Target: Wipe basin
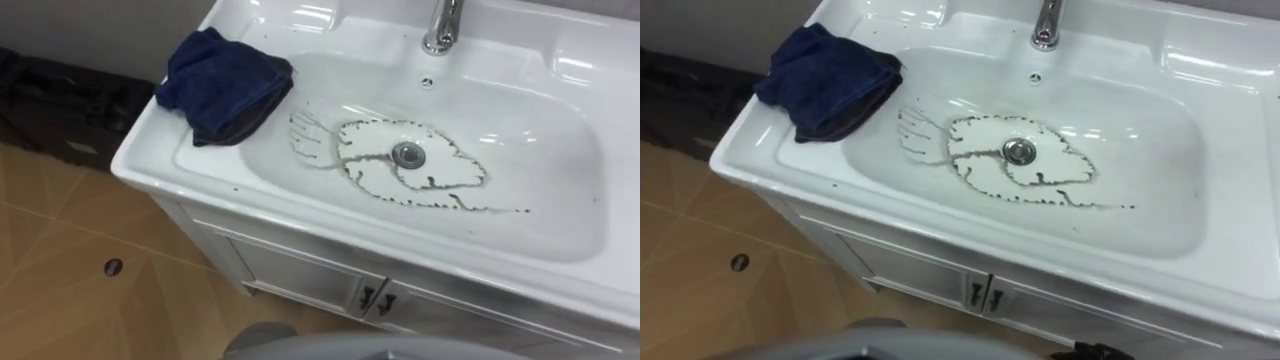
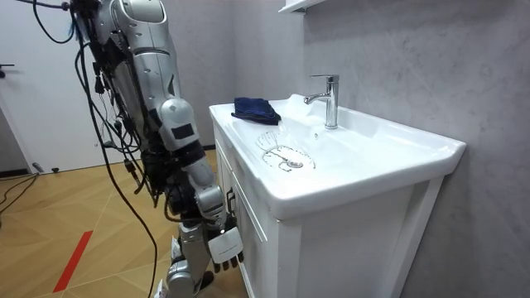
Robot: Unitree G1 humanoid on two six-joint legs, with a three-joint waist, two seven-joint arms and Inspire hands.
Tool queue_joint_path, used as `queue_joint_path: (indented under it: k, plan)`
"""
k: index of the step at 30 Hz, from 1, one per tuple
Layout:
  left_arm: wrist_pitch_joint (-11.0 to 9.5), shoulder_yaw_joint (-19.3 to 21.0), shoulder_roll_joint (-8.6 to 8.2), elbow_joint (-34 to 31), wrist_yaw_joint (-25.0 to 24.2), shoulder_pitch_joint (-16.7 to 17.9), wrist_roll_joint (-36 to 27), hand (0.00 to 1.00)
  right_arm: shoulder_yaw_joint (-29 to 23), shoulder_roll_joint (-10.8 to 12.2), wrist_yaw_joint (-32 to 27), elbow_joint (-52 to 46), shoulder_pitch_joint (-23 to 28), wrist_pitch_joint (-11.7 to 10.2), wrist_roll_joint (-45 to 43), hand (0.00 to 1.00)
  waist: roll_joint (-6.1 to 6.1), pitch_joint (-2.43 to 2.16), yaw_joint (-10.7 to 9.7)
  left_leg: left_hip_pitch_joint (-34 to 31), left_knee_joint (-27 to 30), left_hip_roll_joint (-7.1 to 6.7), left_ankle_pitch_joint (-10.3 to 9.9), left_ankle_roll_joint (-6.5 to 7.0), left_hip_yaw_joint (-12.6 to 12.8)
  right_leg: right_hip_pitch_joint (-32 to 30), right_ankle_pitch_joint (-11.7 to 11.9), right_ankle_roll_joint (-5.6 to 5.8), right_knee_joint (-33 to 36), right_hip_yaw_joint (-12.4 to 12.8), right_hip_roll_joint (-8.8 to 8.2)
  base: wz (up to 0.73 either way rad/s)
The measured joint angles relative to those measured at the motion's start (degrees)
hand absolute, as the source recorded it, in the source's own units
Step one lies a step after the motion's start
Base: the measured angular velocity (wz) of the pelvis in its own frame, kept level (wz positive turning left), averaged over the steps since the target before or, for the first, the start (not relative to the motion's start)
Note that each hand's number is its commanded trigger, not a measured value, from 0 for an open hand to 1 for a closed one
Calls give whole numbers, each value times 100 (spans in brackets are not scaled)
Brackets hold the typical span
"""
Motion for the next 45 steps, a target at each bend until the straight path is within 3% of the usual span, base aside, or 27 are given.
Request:
queue_joint_path:
  k: [3,7,8,11,13,16,19,21,24,29,32,35,39,45]
  plan:
    - [-237,417,12,-302,613,-17,-559,0,-82,-3,-7,3,1,-18,-15,0,66,1,92,-30,-30,-44,60,9,-97,41,0,0,-62,-62,-11,18]
    - [-313,703,20,-1067,1237,-4,-1007,0,-126,-34,-7,-11,26,-97,-29,0,135,6,208,-27,-126,-38,137,-2,-107,-16,-3,3,-64,-50,-25,0]
    - [-479,754,27,-1303,1444,-21,-1057,0,-141,-47,-11,-11,22,-161,-73,0,158,23,236,-34,-144,-44,161,-11,-107,-25,-3,3,-76,-55,-25,0]
    - [-826,835,47,-1820,1945,-44,-1199,0,-154,-88,-29,-27,38,-317,-217,0,224,17,275,-63,-185,-53,202,-29,-86,-72,-30,-6,-106,-60,-31,-3]
    - [-877,861,59,-2258,2248,-66,-1203,0,-144,-104,-32,-40,54,-394,-263,0,242,12,280,-108,-183,-83,217,-39,-45,-103,-59,-38,-173,-38,-29,-6]
    - [-1160,878,76,-2972,2677,-66,-1210,0,-153,-120,-32,-46,140,-520,-265,0,248,5,303,-104,-215,-88,248,-42,-16,-115,-76,-48,-176,-28,-34,-1]
    - [-1222,976,102,-3883,3052,-74,-1201,0,-206,-128,-20,-72,183,-572,-413,0,253,-6,308,-95,-228,-95,244,-44,-20,-126,-91,-47,-173,-6,-43,-2]
    - [-1409,976,179,-4427,3297,-175,-1140,0,-203,-145,-9,-117,197,-614,-534,0,267,-13,320,-61,-238,-105,246,-43,-14,-121,-94,-42,-161,15,-57,-2]
    - [-1524,995,260,-5063,3453,-326,-856,0,-205,-144,20,-131,262,-752,-675,0,261,-12,308,-27,-301,-100,245,-42,12,-121,-93,-42,-151,24,-70,-4]
    - [-1637,1007,469,-5973,3655,-491,-295,0,-206,-145,25,-36,269,-800,-684,0,269,-6,258,122,-419,-84,243,-40,116,-78,-91,-41,-124,160,-88,-12]
    - [-1640,935,493,-6629,3655,-603,-288,0,-193,-130,27,-37,190,-814,-654,0,264,-1,143,100,-419,-73,242,-40,137,-101,-87,-42,-128,162,-87,-4]
    - [-1653,857,493,-6813,3604,-829,68,0,-181,-137,29,-35,196,-819,-623,0,286,5,116,117,-431,-45,235,-44,204,-108,-76,-50,-128,253,-73,-10]
    - [-1655,666,493,-7087,3463,-833,724,0,-189,-140,64,-5,142,-832,-595,0,292,19,-53,107,-427,-37,235,-45,223,-129,-72,-53,-124,306,-70,-3]
    - [-1659,342,494,-7563,3240,-835,883,0,-191,-151,120,-10,144,-822,-406,0,284,24,-219,159,-426,-27,234,-42,248,-116,-71,-51,-79,366,-72,-1]
